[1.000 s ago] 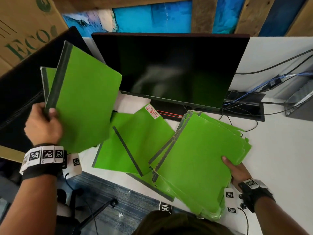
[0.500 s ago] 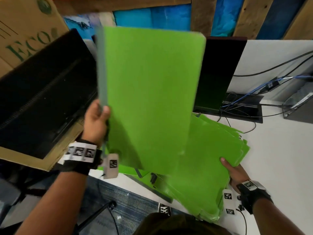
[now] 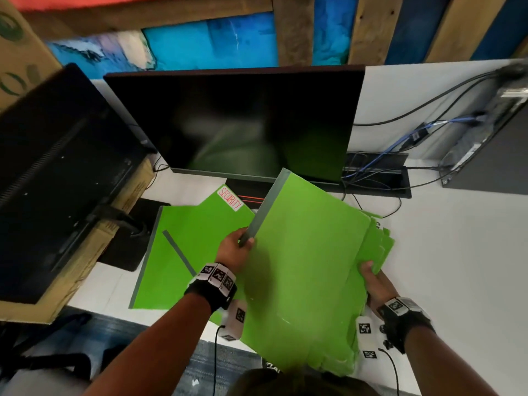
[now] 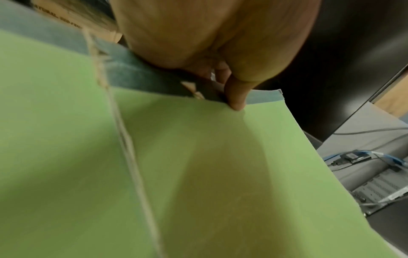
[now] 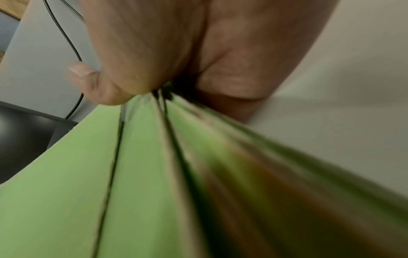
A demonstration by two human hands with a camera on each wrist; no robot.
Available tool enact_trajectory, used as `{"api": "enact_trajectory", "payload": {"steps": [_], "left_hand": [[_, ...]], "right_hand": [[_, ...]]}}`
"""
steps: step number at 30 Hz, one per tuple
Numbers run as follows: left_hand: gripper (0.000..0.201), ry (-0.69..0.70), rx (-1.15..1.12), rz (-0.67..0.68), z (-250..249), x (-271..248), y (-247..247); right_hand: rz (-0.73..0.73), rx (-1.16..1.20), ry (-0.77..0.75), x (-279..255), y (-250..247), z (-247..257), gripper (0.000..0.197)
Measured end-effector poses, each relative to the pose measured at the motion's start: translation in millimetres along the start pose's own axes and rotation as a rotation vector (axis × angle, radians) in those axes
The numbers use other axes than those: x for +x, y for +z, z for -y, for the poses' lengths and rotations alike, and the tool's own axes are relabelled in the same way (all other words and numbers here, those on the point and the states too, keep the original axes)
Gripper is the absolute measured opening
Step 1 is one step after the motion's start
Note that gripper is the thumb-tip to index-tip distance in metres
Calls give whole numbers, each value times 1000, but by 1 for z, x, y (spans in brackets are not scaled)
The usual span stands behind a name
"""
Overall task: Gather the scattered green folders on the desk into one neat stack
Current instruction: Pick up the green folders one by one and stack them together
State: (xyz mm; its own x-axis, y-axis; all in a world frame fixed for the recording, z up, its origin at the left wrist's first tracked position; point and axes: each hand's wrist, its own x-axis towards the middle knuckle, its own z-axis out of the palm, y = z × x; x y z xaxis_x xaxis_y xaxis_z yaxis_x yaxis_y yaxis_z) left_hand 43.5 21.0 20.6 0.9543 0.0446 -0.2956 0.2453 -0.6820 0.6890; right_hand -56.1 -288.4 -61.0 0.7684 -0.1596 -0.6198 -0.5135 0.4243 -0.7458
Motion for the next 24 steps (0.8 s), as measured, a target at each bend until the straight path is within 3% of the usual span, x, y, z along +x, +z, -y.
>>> {"api": "enact_trajectory", "payload": {"steps": [4,7,10,13,15,18,21,24], "left_hand": [[45,-2,23,57,0,5,13],[52,16,34,129,3,4,21],[54,45,-31,147,0,-3,29],[52,73,-2,131,4,-6,37],[55,11,85,90,11,-9,39],[68,-193,86,68,20,-18,36],[73,-278,69,150,29,-23,31],[66,-310,-17,184,32,-22,26]], "right_hand": [[11,33,4,1,3,3,118],[42,88,0,-1,5,5,98],[66,147,23,-1,3,4,92],[36,191,62,3,0,1,62],[14,196,77,6,-1,1,40],[-1,180,114,9,-4,0,44],[-9,182,138,9,-4,-1,53],[-5,166,118,7,-1,0,84]]}}
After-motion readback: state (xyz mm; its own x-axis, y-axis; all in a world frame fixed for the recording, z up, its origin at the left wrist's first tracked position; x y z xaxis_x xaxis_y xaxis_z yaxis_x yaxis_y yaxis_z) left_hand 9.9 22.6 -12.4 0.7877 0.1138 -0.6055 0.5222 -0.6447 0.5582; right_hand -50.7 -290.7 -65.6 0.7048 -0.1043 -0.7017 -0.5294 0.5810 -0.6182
